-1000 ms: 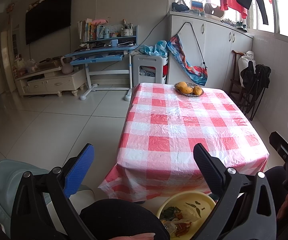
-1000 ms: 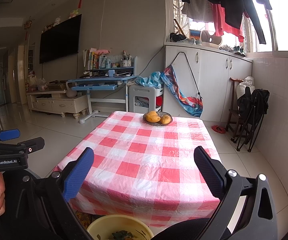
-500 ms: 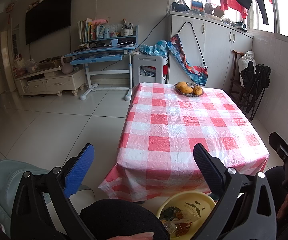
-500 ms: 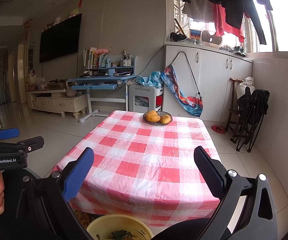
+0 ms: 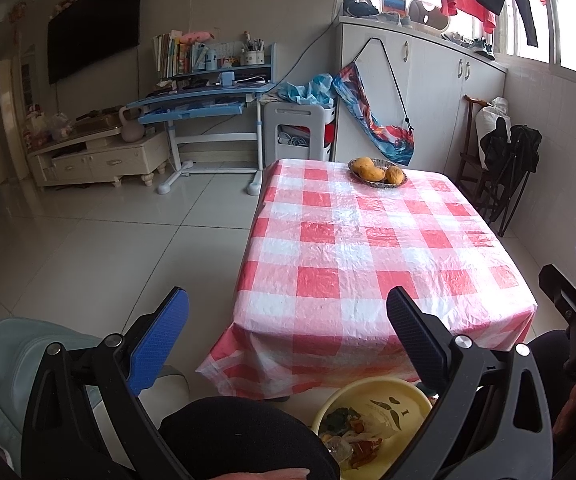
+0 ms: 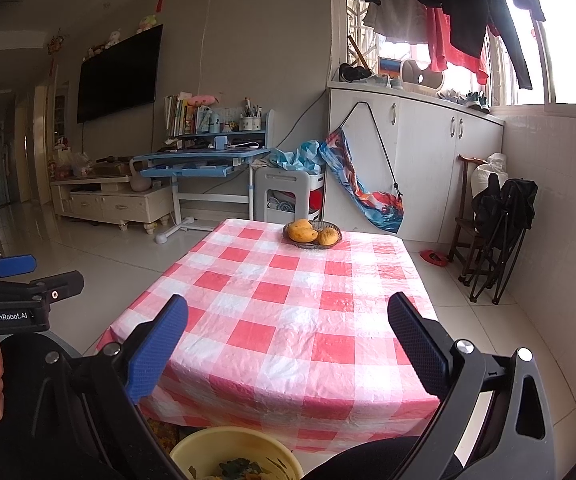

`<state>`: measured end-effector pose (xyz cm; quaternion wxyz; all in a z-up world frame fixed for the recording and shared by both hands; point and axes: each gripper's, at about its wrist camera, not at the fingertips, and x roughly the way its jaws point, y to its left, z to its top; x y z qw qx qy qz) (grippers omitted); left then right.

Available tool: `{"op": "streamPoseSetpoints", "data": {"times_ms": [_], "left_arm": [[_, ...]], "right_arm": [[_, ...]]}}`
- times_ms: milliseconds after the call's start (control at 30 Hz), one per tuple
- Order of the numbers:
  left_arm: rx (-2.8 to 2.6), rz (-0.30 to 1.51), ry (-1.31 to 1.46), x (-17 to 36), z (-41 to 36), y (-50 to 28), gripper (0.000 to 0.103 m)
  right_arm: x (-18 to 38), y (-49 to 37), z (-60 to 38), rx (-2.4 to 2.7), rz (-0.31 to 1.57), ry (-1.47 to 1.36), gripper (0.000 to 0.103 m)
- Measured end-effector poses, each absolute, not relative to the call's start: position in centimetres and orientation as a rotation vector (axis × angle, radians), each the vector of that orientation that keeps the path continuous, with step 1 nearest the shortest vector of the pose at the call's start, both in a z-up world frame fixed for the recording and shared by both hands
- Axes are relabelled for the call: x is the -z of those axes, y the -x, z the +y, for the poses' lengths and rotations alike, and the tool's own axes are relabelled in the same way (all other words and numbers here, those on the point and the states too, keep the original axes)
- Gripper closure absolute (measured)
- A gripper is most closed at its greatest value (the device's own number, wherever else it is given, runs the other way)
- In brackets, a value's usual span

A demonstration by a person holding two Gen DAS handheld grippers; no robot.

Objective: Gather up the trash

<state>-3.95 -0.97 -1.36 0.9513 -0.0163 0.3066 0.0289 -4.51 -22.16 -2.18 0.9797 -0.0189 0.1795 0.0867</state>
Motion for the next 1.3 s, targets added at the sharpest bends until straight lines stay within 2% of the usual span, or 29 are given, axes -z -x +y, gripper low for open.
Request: {"op": "streamPoseSetpoints", "data": {"times_ms": [233, 367, 500, 600, 833, 1033, 1300], "left_arm": [[0.027, 0.579, 0.183, -0.3, 1.3, 5.1, 0.008], [0.025, 0.631, 0.131, 0.8, 0.2, 4.3, 0.008], [0.020, 0.663, 0.115, 1.4, -0.5, 3.3, 0.008], [0.017, 0.667, 0.108, 1.9, -1.0, 2.3, 0.008], [0.041, 0.675, 0.062, 2.5, -2.4, 1.7, 0.008], [0.058, 0.699, 0.067, 2.7, -2.3, 1.3, 0.008], [0.062, 0.716, 0.032, 3.2, -2.9, 0.9, 0.008]], "right_arm": [[2.0, 2.0, -24.2, -0.262, 0.452, -0.016, 0.007], [2.7, -4.9, -25.2, -0.276, 0.605, -0.009, 0.007], [6.5, -13.3, -25.9, -0.282, 0.818, 0.015, 0.007], [8.9, -17.9, -26.7, -0.237, 0.897, 0.042, 0.007], [11.9, -23.7, -28.6, -0.153, 0.993, 0.045, 0.007], [14.4, -24.5, -28.7, -0.149, 1.052, 0.095, 0.007], [14.3, -22.8, -29.8, -0.192, 0.949, 0.086, 0.007]]}}
